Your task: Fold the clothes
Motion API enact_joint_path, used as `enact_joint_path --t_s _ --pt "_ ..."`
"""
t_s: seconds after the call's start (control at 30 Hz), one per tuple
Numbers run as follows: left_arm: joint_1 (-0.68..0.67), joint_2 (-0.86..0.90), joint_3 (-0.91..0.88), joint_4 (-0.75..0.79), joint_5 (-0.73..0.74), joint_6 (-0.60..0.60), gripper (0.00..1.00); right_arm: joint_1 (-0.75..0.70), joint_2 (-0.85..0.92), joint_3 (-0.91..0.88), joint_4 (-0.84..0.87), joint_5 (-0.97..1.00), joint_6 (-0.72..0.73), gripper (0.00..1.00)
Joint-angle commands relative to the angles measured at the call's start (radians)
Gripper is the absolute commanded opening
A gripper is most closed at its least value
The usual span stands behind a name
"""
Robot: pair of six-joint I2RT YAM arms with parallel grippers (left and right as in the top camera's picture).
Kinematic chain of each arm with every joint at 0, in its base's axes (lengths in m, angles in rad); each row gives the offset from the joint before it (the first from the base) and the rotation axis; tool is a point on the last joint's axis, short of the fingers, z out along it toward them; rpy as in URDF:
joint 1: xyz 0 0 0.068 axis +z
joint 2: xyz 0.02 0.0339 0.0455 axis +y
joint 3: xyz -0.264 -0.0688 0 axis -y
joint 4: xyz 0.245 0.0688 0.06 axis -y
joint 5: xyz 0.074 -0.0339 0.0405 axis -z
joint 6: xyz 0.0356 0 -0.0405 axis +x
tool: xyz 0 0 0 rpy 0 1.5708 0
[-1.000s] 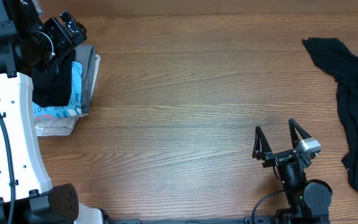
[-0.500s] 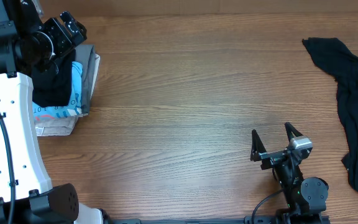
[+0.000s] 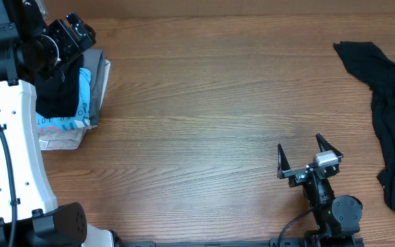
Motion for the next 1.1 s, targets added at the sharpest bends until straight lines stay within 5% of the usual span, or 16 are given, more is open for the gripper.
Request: enact_joint_path --t_s 0.0,0.87,1.07 --pt "0.000 -0.008 -0.003 0.001 0.004 0.001 1.00 -0.005 -0.011 -0.011 0.002 0.007 -0.014 1.00" --pt "0.000 -0.008 -0.005 0.001 0.003 0.001 1.00 -0.005 -0.011 -0.011 0.002 0.007 -0.014 1.00" --pt "-0.001 -0.136 -0.005 0.000 0.000 0.001 1.00 -0.005 -0.011 -0.011 0.002 0.007 -0.014 1.00"
